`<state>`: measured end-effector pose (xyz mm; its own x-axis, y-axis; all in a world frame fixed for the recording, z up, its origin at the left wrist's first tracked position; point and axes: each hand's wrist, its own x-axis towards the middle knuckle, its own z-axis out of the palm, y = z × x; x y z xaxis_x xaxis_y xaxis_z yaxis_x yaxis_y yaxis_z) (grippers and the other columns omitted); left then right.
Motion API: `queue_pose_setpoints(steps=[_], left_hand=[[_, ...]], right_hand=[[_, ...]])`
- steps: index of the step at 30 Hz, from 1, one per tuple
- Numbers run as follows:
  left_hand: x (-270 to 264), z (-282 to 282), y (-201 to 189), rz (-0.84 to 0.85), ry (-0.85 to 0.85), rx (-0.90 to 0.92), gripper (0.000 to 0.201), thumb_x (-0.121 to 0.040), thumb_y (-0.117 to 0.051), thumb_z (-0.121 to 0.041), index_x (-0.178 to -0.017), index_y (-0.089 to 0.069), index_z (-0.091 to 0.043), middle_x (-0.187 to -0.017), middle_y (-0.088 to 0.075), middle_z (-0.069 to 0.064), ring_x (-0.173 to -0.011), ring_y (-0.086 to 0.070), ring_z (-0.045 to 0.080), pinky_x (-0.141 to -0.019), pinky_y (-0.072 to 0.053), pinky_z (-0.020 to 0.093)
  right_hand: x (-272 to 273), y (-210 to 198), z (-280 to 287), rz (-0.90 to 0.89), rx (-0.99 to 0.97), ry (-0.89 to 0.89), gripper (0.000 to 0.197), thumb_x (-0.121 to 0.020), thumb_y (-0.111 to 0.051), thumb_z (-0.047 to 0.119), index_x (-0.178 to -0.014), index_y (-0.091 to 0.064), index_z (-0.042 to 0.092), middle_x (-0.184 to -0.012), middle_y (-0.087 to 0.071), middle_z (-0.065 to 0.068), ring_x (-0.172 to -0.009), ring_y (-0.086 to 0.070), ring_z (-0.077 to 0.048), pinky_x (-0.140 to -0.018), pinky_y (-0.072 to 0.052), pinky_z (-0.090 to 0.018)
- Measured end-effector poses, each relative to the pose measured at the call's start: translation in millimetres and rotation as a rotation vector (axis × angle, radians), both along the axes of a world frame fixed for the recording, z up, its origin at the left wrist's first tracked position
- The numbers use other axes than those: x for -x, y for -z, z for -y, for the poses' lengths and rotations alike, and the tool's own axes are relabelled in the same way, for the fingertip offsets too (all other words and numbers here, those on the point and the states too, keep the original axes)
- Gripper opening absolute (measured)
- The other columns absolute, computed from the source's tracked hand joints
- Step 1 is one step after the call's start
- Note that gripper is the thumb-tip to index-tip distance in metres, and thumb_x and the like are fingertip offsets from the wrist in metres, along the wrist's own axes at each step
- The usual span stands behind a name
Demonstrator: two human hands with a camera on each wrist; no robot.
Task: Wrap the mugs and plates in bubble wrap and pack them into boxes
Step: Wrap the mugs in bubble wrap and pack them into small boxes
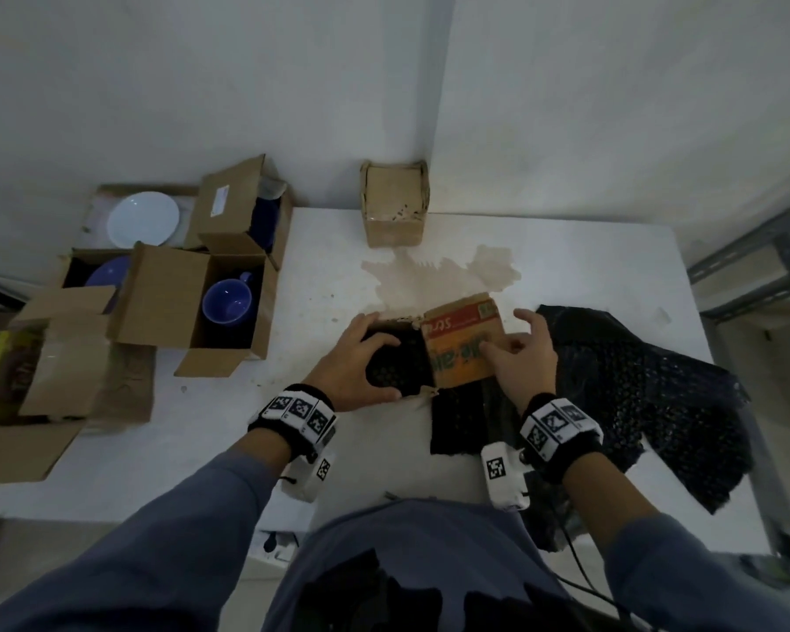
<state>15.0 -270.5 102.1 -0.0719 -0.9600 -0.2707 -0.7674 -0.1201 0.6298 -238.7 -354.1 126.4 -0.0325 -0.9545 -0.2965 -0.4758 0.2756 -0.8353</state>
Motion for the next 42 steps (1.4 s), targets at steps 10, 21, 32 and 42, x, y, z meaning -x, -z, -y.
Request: queue_pose_setpoints(steps=[10,21,32,42], left_hand=[[-5,-29,-1,-0.463,-0.704,0.18,0.036,-0.102,-0.044,-0.042,-0.131,-0.051,-0.023,-0.134,-0.046,0.001,-0.123,-0.048,0.014,-0.103,-0.039,0.024],[-4,-31,34,0.373,0.066,0.119,0.066,-0.103,-0.022,-0.048,-0.157,-0.001,-0.015,-0.164,0.015,0.005,-0.15,0.015,0.021,-0.121,-0.015,0.05],[-5,-20,13,0.56,-0.152,0.193,0.07,-0.084,-0.046,-0.07,-0.125,-0.052,-0.014,-0.117,-0.049,0.014,-0.104,-0.047,0.034,-0.079,-0.042,0.042],[-32,-6,30,0.41,0.364,0.253,0.082,-0.099,-0.027,-0.063,-0.157,-0.003,-0.011,-0.163,0.008,0.014,-0.15,0.012,0.03,-0.121,-0.013,0.051]], right_hand=[[-69,3,-44,-0.437,0.137,-1.018,0.083,-0.079,-0.062,0.068,-0.149,-0.033,0.033,-0.163,-0.01,0.0,-0.148,-0.009,-0.023,-0.12,-0.014,-0.043],[-71,41,-59,-0.596,0.389,-0.951,0.064,-0.091,-0.052,0.057,-0.147,-0.036,0.031,-0.163,-0.007,-0.01,-0.145,-0.016,-0.034,-0.117,-0.02,-0.053],[-67,18,-15,-0.635,0.296,-0.951,0.058,-0.085,-0.067,0.046,-0.14,-0.049,0.039,-0.16,-0.023,-0.004,-0.146,-0.021,-0.025,-0.12,-0.017,-0.046],[-101,47,-51,-0.654,0.327,-0.891,0.082,-0.077,-0.065,0.061,-0.137,-0.034,0.015,-0.162,-0.003,-0.022,-0.149,0.0,-0.042,-0.118,-0.018,-0.058]])
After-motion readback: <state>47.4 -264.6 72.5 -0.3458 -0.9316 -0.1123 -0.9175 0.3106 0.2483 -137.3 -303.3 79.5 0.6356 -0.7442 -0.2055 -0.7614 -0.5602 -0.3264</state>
